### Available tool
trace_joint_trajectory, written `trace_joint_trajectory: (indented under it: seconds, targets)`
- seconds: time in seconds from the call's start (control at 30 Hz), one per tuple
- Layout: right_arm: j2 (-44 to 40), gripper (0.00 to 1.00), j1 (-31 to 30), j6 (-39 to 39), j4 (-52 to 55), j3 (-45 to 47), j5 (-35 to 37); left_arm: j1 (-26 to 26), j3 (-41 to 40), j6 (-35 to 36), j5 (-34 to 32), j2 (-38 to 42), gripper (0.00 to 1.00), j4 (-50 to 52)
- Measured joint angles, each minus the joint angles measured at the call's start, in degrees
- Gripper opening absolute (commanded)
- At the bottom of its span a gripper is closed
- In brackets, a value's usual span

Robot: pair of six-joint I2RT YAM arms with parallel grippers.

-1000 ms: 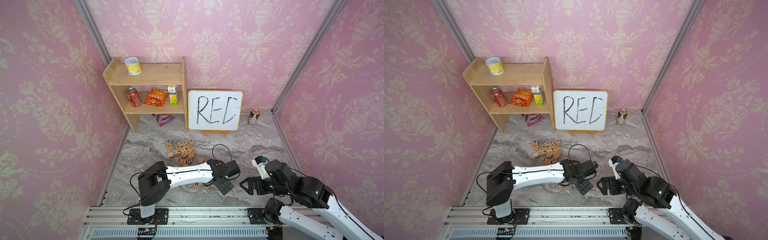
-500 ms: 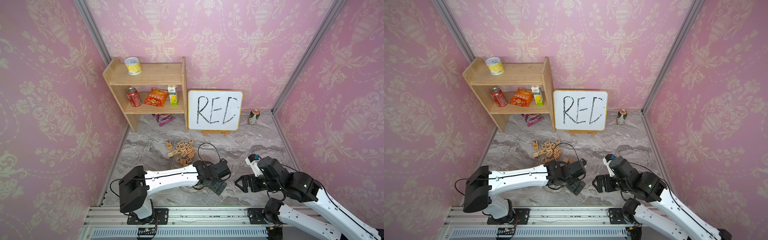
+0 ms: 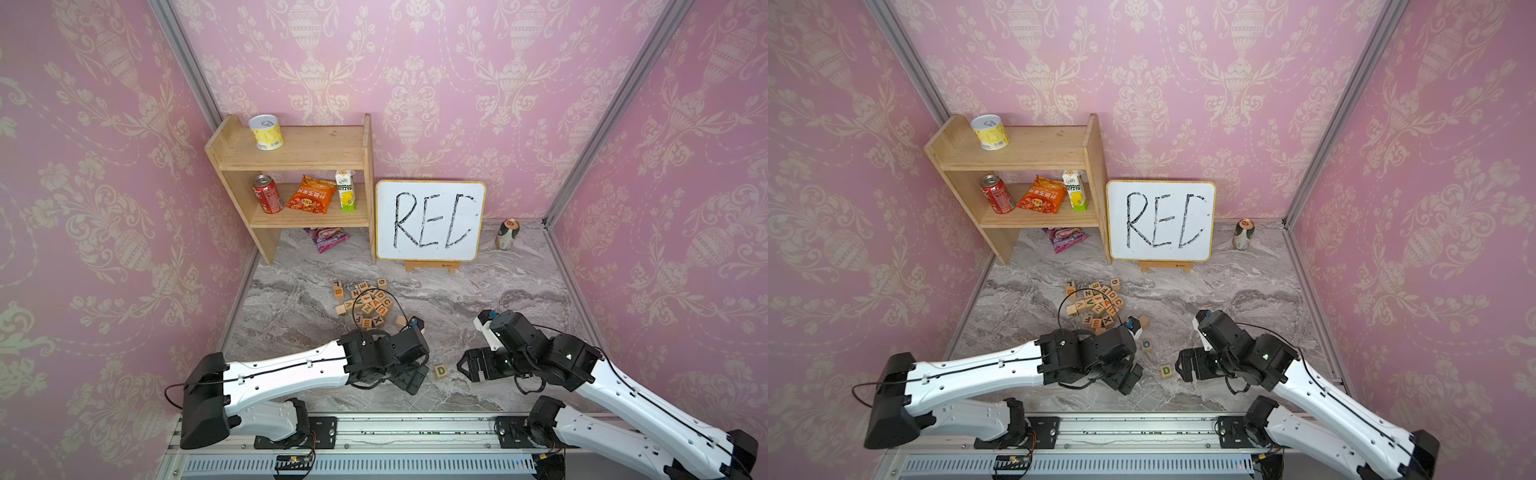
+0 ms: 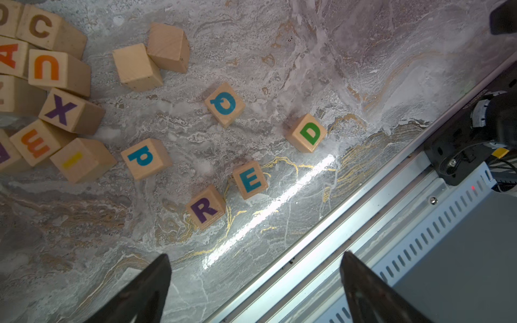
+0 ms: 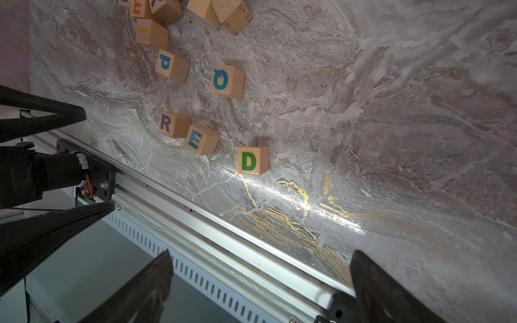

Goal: Assemble the uppercase word "red" with letter blocks
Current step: Move the letter block to the center of the board.

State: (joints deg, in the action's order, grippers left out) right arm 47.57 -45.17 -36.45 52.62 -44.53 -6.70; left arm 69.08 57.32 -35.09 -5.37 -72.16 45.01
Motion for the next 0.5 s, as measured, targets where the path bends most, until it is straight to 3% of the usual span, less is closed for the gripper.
trace_joint_trajectory:
  seconds: [0.3,0.5]
  targets:
    - [8.7,1.00,-6.1,-0.7,-5.6,1.0,1.2,0.0,-2.5,-1.7,-1.0,8.9,0.95,4.5]
    - [14.3,0.98,-6.8,-1.6,-8.3,1.4,3.3,0.0,-2.8,-2.0,-1.2,13.2,0.95,7.9]
